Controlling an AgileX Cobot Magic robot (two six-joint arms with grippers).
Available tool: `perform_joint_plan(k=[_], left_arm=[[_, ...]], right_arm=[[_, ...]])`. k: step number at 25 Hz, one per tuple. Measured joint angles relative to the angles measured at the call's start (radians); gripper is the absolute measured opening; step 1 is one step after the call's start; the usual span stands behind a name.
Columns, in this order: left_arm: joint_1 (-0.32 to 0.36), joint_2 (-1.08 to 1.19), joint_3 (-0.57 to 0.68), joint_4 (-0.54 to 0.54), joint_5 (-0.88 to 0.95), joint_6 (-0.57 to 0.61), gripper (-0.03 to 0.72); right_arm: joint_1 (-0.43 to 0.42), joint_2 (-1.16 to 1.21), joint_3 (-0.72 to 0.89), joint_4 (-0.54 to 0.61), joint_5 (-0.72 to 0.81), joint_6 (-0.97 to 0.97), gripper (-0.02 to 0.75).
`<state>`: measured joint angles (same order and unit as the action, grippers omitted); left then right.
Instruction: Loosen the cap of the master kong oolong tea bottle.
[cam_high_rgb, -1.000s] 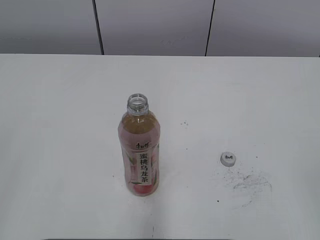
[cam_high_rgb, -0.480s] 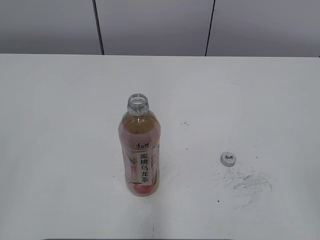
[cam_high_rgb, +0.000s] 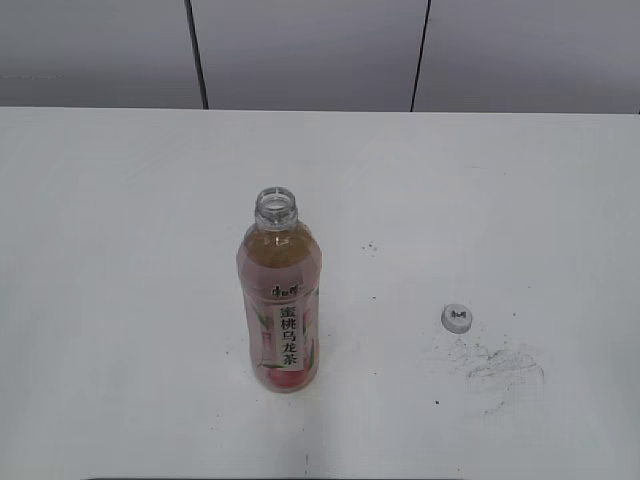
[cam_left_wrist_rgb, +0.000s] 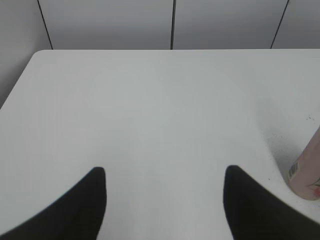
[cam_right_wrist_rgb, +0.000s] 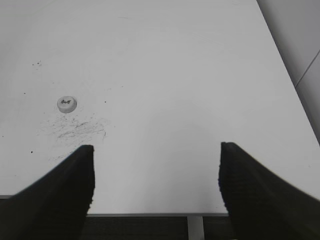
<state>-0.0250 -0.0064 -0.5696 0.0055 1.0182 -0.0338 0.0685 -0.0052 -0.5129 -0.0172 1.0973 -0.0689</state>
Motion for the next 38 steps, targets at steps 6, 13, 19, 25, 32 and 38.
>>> perform_joint_plan(k=[6,13,19,25,32,38], left_arm=[[0.000,0.000,0.007,0.001,0.000,0.000,0.445],[0.000,0.000,0.009,0.001,0.001,0.000,0.434],[0.000,0.000,0.009,0.001,0.001,0.000,0.413],[0.000,0.000,0.009,0.000,0.001,0.000,0.397],[0.000,0.000,0.009,0.000,0.001,0.000,0.391],[0.000,0.000,0.009,0.000,0.001,0.000,0.368]], right_arm=[[0.000,0.000,0.000,0.000,0.000,0.000,0.582],[0.000,0.000,0.000,0.000,0.000,0.000,0.582],[0.000,0.000,0.000,0.000,0.000,0.000,0.582],[0.000,0.000,0.000,0.000,0.000,0.000,0.582],[0.000,0.000,0.000,0.000,0.000,0.000,0.582],[0.000,0.000,0.000,0.003,0.000,0.000,0.582]])
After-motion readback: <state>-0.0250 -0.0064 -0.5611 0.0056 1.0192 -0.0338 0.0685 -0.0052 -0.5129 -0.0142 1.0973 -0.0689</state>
